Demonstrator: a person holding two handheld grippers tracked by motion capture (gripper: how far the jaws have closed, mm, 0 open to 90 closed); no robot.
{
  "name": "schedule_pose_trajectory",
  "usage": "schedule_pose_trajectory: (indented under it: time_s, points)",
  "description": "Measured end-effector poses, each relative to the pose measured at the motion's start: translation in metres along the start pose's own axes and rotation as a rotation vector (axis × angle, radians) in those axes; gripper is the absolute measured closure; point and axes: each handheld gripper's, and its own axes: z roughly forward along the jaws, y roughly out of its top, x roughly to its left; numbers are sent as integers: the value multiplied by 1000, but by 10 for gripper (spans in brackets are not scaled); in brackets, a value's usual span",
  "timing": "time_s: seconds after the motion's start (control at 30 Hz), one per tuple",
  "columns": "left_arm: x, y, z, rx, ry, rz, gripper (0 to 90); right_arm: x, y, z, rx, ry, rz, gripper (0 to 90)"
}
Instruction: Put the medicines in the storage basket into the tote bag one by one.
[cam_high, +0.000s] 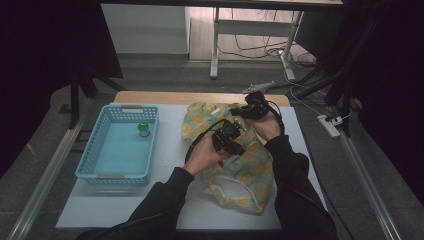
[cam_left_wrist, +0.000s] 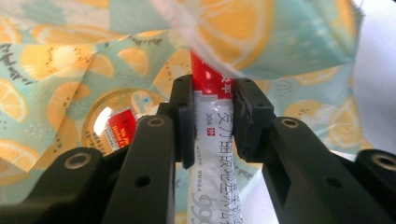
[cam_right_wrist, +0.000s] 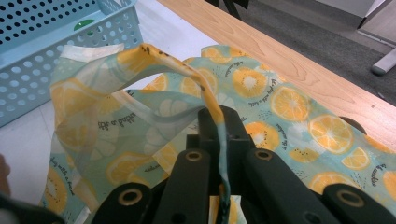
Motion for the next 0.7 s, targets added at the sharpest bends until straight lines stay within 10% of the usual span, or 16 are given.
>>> schedule_pose_trajectory:
  time_s: [0.4,0.7]
  points:
    - [-11,7,1,-16,-16,30,717,-1,1,-3,0,4,1,900]
    - [8,-2,13,-16,72,18,716,-3,-2,-2,4,1,7,900]
